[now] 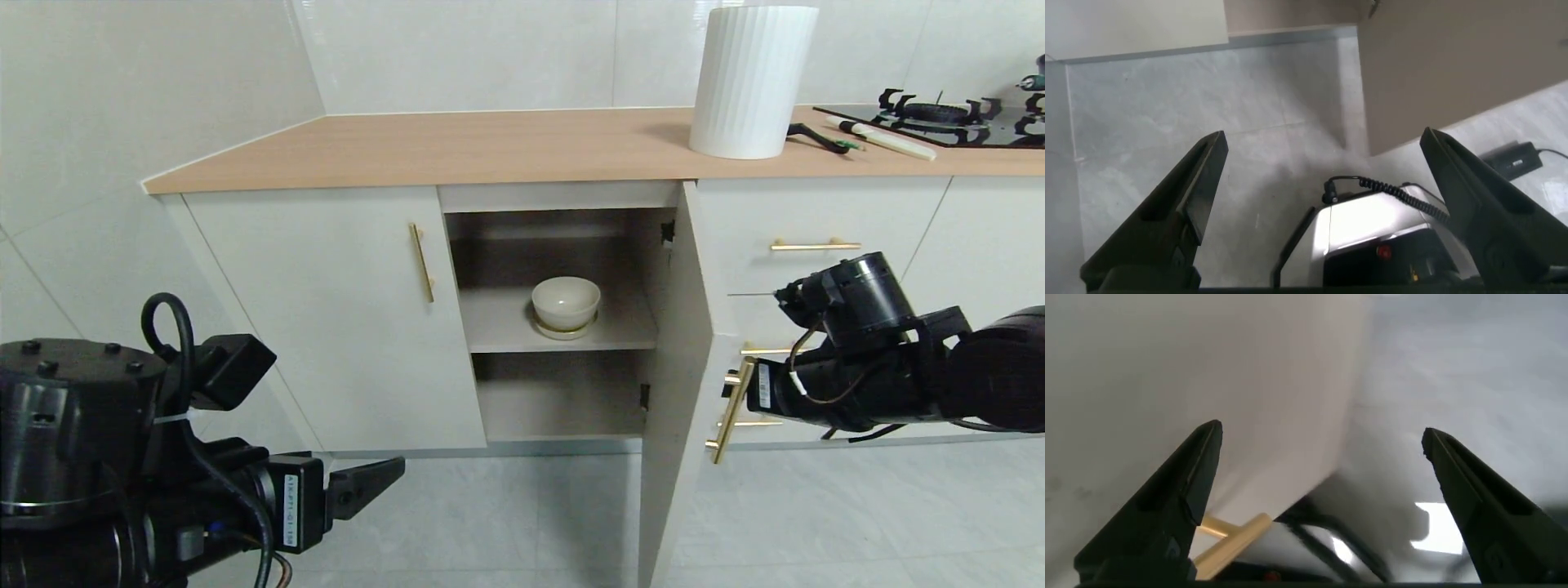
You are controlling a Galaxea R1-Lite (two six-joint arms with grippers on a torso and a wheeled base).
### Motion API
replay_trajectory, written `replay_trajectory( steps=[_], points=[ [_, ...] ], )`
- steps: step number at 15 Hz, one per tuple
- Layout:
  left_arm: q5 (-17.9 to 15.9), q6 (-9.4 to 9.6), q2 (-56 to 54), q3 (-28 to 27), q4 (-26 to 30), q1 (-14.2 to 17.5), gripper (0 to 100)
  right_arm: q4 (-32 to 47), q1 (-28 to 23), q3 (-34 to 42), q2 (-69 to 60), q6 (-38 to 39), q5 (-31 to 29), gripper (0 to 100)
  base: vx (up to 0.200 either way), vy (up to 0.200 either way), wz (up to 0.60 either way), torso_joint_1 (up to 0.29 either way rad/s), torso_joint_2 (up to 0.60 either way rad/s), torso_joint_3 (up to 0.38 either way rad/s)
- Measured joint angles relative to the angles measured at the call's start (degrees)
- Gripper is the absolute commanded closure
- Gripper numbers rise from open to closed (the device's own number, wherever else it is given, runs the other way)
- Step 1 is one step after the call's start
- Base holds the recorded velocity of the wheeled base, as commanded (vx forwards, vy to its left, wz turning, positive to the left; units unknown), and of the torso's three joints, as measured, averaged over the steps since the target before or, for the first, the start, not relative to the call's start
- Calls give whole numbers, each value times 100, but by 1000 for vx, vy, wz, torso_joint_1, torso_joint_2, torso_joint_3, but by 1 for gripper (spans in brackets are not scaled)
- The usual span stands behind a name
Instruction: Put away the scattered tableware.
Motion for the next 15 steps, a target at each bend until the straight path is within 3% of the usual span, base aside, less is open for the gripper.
replay_trajectory(
  steps=[7, 10, 15],
  points=[
    [-2, 30, -6, 37, 0, -17, 0, -418, 361, 116, 540, 244, 180, 0, 0, 0, 0, 0, 0, 0],
    [2, 180, -17, 89, 5, -17, 0, -864, 446, 258, 636, 325, 213, 0, 200, 0, 0, -12, 4, 4],
    [13, 176, -15, 89, -11, -17, 0, -1815, 664, 397, 1053, 835, 180, 0, 160, 0, 0, 7, 2, 1]
  ],
)
